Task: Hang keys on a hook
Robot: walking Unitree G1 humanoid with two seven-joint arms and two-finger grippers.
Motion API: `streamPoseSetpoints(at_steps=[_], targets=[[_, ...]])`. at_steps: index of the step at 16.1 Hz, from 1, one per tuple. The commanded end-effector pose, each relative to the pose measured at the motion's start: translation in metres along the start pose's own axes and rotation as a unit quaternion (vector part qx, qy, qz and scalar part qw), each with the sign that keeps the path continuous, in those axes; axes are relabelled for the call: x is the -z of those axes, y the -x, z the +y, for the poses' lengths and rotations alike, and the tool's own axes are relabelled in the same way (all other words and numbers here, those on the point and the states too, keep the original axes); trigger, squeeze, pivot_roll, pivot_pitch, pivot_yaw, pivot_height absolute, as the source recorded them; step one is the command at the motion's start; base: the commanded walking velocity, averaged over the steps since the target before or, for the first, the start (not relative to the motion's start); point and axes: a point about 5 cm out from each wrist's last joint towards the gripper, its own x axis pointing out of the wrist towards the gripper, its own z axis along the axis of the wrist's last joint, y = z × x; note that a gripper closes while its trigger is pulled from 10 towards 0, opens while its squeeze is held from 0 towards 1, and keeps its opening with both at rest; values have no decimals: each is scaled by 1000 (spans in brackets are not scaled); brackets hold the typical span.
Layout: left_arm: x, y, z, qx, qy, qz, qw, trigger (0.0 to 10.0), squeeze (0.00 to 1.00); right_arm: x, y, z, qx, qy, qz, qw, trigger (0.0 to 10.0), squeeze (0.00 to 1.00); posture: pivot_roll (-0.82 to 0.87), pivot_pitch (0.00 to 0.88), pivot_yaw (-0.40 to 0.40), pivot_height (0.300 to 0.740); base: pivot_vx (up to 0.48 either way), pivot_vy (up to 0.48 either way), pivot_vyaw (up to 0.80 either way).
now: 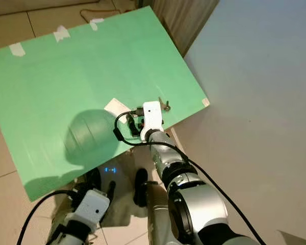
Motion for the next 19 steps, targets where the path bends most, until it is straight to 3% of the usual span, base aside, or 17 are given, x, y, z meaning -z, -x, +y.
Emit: streamPoseSetpoints(at_steps=[1,8,9,10,12,13,14,15,19], targets=[[2,7,-11,16,8,15,1000,10000,0,25,3,31,-27,-38,37,998,10000,0,236,549,-225,740,0,0,0],[0,5,-7,11,2,20,1000,10000,0,27,4,37,-42,-52,44,997,10000,0,229,554,-237,740,0,0,0],[-1,5,-6,11,1,20,1000,10000,0,29,4,37,-43,-49,48,997,8667,0,232,557,-237,740,0,0,0],[-1,4,-6,10,-1,20,1000,10000,0,31,5,38,-44,-47,52,997,9176,0,236,561,-235,740,0,0,0],[-2,3,-2,6,-5,20,1000,10000,0,34,5,40,-49,-42,58,996,8902,0,238,567,-237,740,0,0,0],[-1,3,2,0,-8,22,1000,10000,0,34,5,41,-50,-42,59,996,6745,0,240,571,-240,740,0,0,0],[0,2,4,-2,-10,23,1000,10000,0,33,5,41,-50,-41,59,996,6392,0,239,572,-241,740,0,0,0],[0,2,5,-4,-11,24,1000,10000,0,33,5,41,-48,-43,57,996,0,0,239,574,-237,740,0,0,0],[-1,1,3,-1,-11,24,1000,10000,0,33,6,38,-43,-44,53,997,0,0,230,574,-237,740,0,0,0]])
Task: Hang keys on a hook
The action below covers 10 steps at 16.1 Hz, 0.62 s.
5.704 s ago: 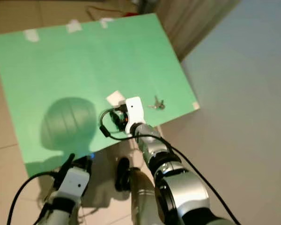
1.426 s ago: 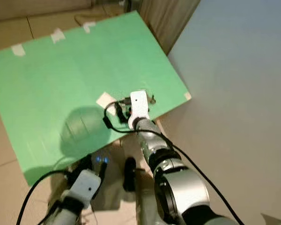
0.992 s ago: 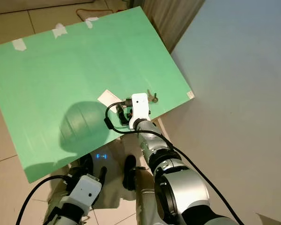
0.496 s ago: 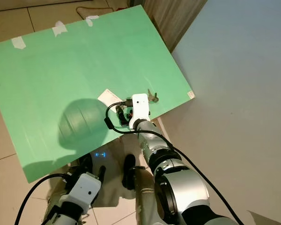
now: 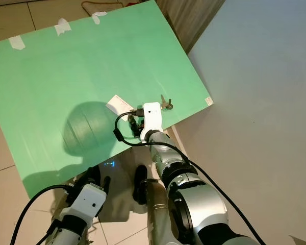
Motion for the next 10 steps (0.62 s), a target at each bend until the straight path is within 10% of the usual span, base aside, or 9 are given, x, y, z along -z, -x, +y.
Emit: streamPoseSetpoints(at_steps=[1,10], targets=[[2,7,-14,25,7,14,1000,10000,0,32,4,36,-35,-35,39,998,0,0,220,574,-240,740,0,0,0],[1,9,-21,33,12,12,999,10000,0,34,6,40,-40,-46,25,998,0,0,193,589,-240,740,0,0,0]])
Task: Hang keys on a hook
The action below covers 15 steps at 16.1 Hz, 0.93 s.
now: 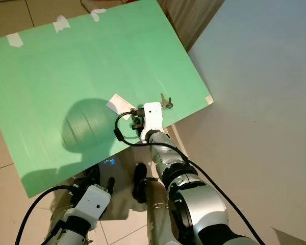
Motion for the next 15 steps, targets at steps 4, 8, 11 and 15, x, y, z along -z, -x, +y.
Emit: streamPoseSetpoints(at_steps=[4,8,11,15], targets=[[5,2,-14,25,11,13,1000,10000,0,20,2,39,-46,-54,8,997,0,86,173,569,-241,740,0,0,0],[8,-31,-7,22,20,10,1000,10000,0,-16,-1,9,-37,-41,-60,997,0,98,151,422,-232,740,0,0,0],[16,-58,9,9,37,29,999,10000,0,-47,-1,-14,-20,-23,-111,993,0,90,139,311,-212,740,0,0,0],[10,-95,27,5,25,10,1000,10000,0,-55,3,-34,7,-12,-118,993,9255,0,129,171,-159,740,0,0,0]])
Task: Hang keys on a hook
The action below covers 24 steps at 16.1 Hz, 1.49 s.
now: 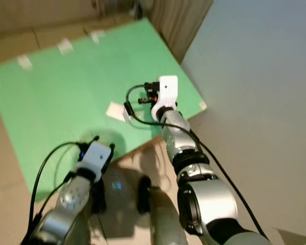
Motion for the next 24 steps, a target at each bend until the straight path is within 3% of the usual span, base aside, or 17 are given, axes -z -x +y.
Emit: streamPoseSetpoints(at_steps=[1,4,6,7,8,9,10,11,14,15,16,17,18,19,20,22,24], targets=[[12,2,-13,24,10,26,999,10000,0,17,6,-3,18,-22,26,999,10000,1000,137,131,-152,740,0,0,0],[9,-8,-9,29,-12,5,999,10000,0,12,7,-4,19,-26,5,999,10000,1000,141,34,-136,740,0,0,0],[11,-6,8,11,-12,1,1000,10000,0,15,21,-23,34,5,-12,999,10000,1000,127,0,-125,740,0,0,0],[13,0,20,-12,25,4,1000,10000,0,22,35,-35,39,35,-14,999,10000,1000,124,0,-124,740,0,0,0],[11,12,34,-54,107,4,993,10000,0,32,55,-46,36,90,-13,995,10000,1000,118,0,-135,740,0,0,0],[9,20,42,-86,158,-6,984,10000,0,41,73,-55,42,107,-3,993,10000,1000,117,0,-135,740,0,0,0],[6,23,45,-103,174,-11,979,10000,0,46,81,-60,49,105,5,993,10000,1000,111,0,-136,740,0,0,0],[-6,30,50,-134,197,-30,971,10000,0,51,101,-68,57,98,15,993,10000,1000,103,0,-139,740,0,0,0],[-38,47,50,-120,130,-98,979,10000,0,50,135,-69,45,104,13,993,10000,1000,92,0,-153,740,0,0,0],[-24,74,48,-91,67,-91,989,10000,0,52,156,-66,33,100,20,994,10000,1000,97,0,-157,740,0,0,0],[-12,85,45,-71,36,-74,994,10000,0,55,165,-66,25,91,29,995,10000,1000,97,0,-151,740,0,0,0],[-7,87,46,-74,48,-56,995,10000,0,60,172,-67,28,88,48,995,10000,1000,100,0,-146,740,0,0,0],[-4,84,48,-85,76,-40,993,10000,0,64,175,-67,35,89,64,993,10000,286,103,0,-141,740,0,0,0],[-1,75,48,-93,105,-26,990,10000,0,63,168,-63,38,91,65,993,10000,0,95,0,-139,740,0,0,0],[2,65,46,-88,121,-10,989,10000,0,60,159,-59,38,87,57,994,10000,0,97,0,-141,740,0,0,0],[-1,56,43,-78,99,-17,992,10000,0,57,145,-51,39,70,54,995,10000,0,98,0,-129,740,0,0,0],[-7,48,40,-69,104,-23,992,10000,0,59,135,-43,28,67,53,996,10000,0,102,0,-114,740,0,0,0]])
